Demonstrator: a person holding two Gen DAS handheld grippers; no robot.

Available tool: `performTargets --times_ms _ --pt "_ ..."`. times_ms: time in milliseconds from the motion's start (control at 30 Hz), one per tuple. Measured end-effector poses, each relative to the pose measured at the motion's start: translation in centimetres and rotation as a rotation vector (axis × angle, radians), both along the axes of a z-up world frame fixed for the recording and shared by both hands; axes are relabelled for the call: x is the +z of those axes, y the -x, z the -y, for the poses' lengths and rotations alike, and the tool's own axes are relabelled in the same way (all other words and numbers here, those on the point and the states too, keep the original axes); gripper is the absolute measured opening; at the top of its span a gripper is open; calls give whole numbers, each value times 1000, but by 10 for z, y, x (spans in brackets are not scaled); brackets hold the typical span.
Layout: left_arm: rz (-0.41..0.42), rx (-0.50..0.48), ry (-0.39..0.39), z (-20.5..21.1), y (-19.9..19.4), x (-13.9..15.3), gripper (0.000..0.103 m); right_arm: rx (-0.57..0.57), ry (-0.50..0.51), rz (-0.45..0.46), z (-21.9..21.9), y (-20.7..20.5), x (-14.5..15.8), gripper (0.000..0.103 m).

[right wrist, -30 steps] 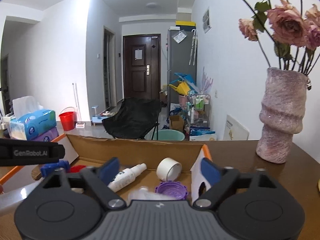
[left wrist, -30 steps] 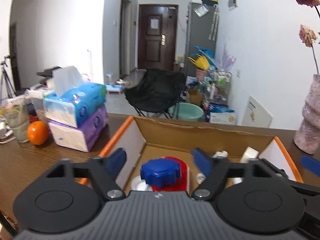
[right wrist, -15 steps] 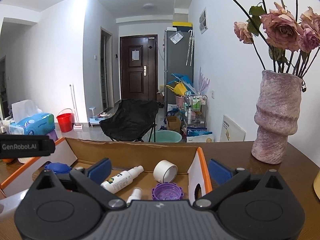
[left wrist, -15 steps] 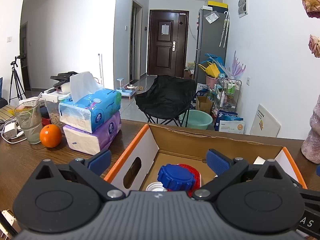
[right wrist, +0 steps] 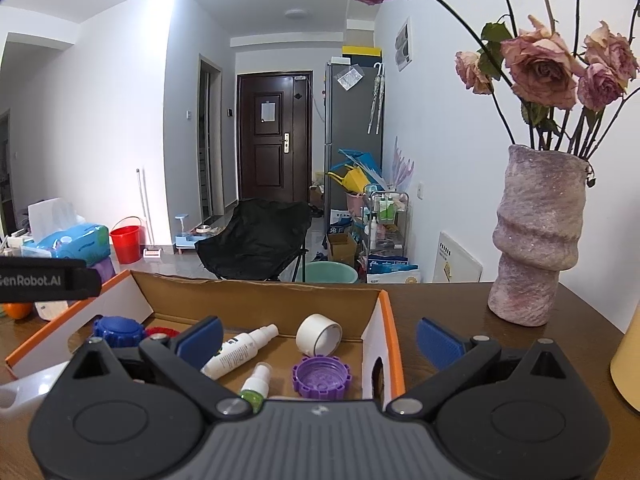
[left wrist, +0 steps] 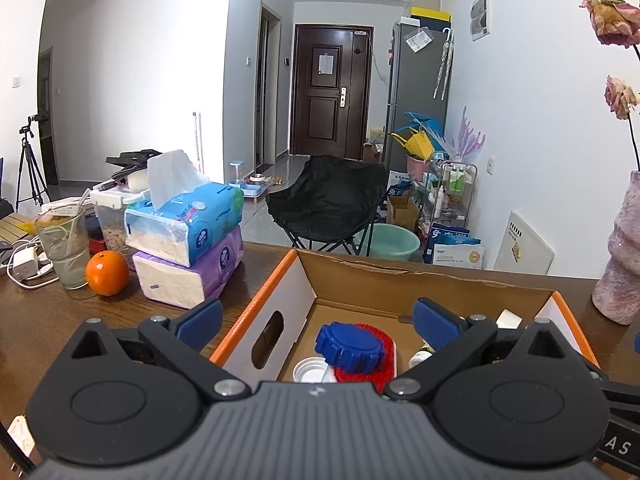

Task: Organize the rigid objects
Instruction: 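Withdraw both tools from the box back over the table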

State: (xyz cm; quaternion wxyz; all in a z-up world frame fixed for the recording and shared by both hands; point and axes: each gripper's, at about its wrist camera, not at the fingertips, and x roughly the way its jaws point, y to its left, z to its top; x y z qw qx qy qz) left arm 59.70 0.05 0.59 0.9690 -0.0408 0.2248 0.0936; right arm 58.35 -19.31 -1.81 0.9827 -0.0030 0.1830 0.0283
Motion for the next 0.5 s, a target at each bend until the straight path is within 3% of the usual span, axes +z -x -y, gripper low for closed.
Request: performTargets --times_ms 500 --pt "34 -29 3 -5 58 14 103 5 4 19 6 61 12 103"
